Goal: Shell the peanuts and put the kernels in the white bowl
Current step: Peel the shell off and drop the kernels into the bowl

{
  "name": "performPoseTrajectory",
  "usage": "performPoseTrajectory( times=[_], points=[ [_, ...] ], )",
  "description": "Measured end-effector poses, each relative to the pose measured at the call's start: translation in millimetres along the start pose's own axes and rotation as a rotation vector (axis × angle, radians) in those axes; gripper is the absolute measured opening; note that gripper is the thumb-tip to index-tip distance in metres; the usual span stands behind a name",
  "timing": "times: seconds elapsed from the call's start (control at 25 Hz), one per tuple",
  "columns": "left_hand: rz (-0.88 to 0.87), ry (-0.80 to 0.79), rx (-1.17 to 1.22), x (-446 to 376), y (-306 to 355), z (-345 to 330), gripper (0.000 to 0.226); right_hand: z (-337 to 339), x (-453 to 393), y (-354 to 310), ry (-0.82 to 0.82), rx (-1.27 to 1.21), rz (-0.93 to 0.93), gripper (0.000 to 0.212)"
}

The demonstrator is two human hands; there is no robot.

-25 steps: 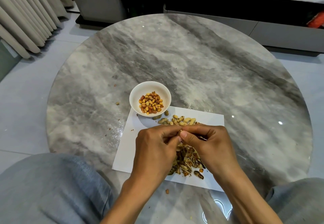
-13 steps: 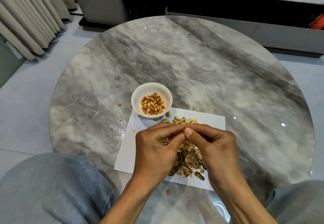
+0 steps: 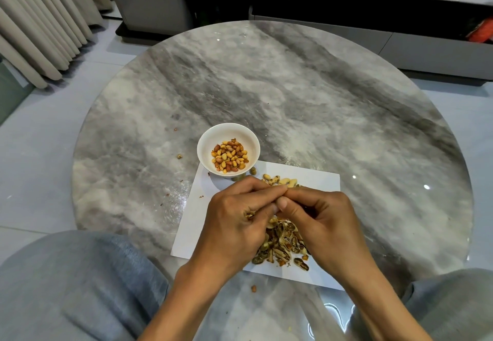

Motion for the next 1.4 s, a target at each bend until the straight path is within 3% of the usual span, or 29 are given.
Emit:
performPoseTrajectory(
  times=[0.12, 0.24, 0.56, 0.64, 0.76, 0.92, 1.0, 1.04, 1.16, 1.2, 1.4],
  points=[
    [0.014, 0.091, 0.026, 3.6, 4.7, -2.0, 0.032, -7.5, 7.0, -1.2, 0.153, -0.07, 0.029, 0.037],
    [0.062, 0.164, 0.07, 4.7, 7.5, -3.3, 0.029, -11.2, 7.6, 2.8, 0.256, -0.181, -0.019, 0.031],
    [0.119, 0.189, 0.131, 2.2, 6.3, -3.2, 0.022, -17.6, 6.7, 12.3, 0.307, -0.565, -0.308, 0.014],
    [0.161, 0.203, 0.181, 0.9, 5.3, -3.2, 0.026, -20.5, 5.3, 15.2, 0.299, -0.676, -0.382, 0.018],
    [0.291, 0.219, 0.329, -0.5, 1.0, -4.9, 0.032, -24.0, 3.7, 21.1, 0.283, -0.819, -0.455, 0.02],
    [0.591, 0.258, 0.548, 2.9, -3.7, -12.9, 0.032, -24.7, 3.4, 24.7, 0.245, -0.882, -0.468, 0.021],
    [0.808, 0.296, 0.745, 6.6, -7.1, -20.2, 0.027, -24.8, 3.0, 23.4, 0.26, -0.721, -0.379, 0.013],
    [0.922, 0.314, 0.865, 7.9, -9.7, -23.7, 0.025, -24.1, 3.3, 22.3, 0.291, -0.495, -0.244, 0.014],
    [1.117, 0.28, 1.131, 11.1, -15.6, -30.3, 0.028, -33.0, 8.1, 14.0, 0.313, 0.351, 0.423, 0.019],
    [1.136, 0.253, 1.171, 11.2, -15.6, -30.4, 0.03, -38.4, 9.8, 13.7, 0.286, 0.514, 0.542, 0.022],
    [1.173, 0.174, 1.288, 10.8, -7.5, -28.9, 0.032, -28.8, 1.1, 12.0, 0.076, 0.696, 0.592, 0.02]
  ],
)
Point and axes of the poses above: each hand's wrist, its own x-axis away from the middle knuckle, its own z-axis out of the back of the hand, y = z × x, the point moved 3 cm from there along -x, towards the middle knuckle, and after that the axes turned 3 degrees about y, right-handed, at the moved point
